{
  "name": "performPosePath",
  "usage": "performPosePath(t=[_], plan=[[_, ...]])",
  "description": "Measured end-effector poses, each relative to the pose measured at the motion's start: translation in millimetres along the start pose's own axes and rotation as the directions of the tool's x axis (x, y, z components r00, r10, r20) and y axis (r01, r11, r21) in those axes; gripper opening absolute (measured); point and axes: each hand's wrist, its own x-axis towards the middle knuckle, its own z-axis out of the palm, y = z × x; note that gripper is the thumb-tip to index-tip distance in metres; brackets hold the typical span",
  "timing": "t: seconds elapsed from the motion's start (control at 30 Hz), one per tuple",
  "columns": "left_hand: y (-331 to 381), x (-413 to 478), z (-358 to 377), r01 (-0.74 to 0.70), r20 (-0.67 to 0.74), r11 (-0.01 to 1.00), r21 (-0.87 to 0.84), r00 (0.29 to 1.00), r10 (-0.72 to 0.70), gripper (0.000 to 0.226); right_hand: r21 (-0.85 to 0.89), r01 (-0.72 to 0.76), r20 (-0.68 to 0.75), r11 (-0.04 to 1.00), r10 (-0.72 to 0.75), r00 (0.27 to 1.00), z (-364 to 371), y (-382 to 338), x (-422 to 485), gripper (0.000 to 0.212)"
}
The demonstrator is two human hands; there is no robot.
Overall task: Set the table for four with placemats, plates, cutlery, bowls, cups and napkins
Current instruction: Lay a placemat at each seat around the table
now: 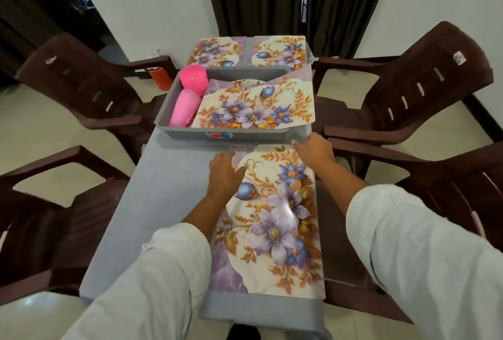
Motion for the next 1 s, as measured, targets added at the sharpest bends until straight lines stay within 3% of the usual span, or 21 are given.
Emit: performPosePath(t=[0.2, 0.3, 0.43, 0.53, 0.63, 0.73, 0.87, 1.0], plan=[[1, 69, 7, -0.052, 0.062, 0.955, -0.291, 0.995, 0.073, 0.043, 0.180, -0.223, -0.158, 0.958, 0.252, 0.955, -2, -41, 65, 0.052], [-1, 82, 10, 0.023, 0.128, 0.900, -0.435, 0.991, 0.037, 0.039, 0.312, -0.301, -0.183, 0.901, 0.368, 0.912, 4, -43, 83, 0.049], [-4, 95, 12, 0.141, 0.207, 0.819, -0.557, 0.978, -0.027, 0.030, 0.349, -0.374, -0.182, 0.859, 0.454, 0.872, 8, -41, 94, 0.036], [-6, 103, 14, 0.220, 0.264, 0.754, -0.618, 0.962, -0.065, 0.025, 0.455, -0.332, -0.171, 0.826, 0.447, 0.878, 6, -51, 95, 0.026], [4, 104, 9, 0.292, 0.313, 0.671, -0.681, 0.945, -0.094, 0.023, 0.483, -0.288, -0.289, 0.827, 0.461, 0.839, 0, -70, 95, 0.005], [18, 104, 1, 0.378, 0.392, 0.568, -0.731, 0.914, -0.103, 0.021, 0.550, -0.208, -0.356, 0.809, 0.452, 0.818, -11, -102, 76, 0.020], [47, 105, -10, 0.475, 0.502, 0.344, -0.810, 0.865, -0.011, 0.027, 0.663, -0.081, -0.393, 0.744, 0.439, 0.808, -24, -126, 51, 0.010], [73, 109, -20, 0.461, 0.467, 0.122, -0.879, 0.884, 0.031, 0.057, 0.767, 0.051, -0.414, 0.639, 0.433, 0.801, -36, -141, 18, 0.012]])
